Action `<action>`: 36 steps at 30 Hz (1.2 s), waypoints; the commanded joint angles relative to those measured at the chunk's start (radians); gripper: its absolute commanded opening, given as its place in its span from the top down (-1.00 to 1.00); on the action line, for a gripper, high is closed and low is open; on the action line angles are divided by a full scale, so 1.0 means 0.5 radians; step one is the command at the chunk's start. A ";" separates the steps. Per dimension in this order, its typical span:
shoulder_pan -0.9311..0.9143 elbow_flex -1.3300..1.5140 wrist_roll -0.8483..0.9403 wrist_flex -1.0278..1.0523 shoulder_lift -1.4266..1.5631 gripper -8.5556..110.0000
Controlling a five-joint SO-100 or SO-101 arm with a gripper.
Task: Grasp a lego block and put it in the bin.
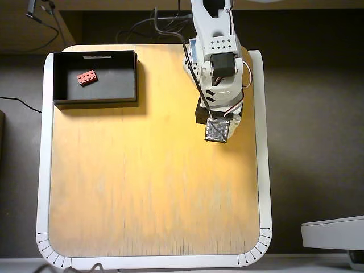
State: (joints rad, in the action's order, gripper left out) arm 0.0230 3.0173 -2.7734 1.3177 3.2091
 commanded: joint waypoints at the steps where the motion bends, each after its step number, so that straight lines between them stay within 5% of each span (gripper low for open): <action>1: -0.028 0.313 0.080 0.009 0.178 0.86; 11: -0.031 0.313 -0.420 0.009 0.178 0.86; 36: -0.031 0.313 -0.181 0.009 0.178 0.85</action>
State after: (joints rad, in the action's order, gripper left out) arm 0.0215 3.0173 -2.8685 1.3192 3.2091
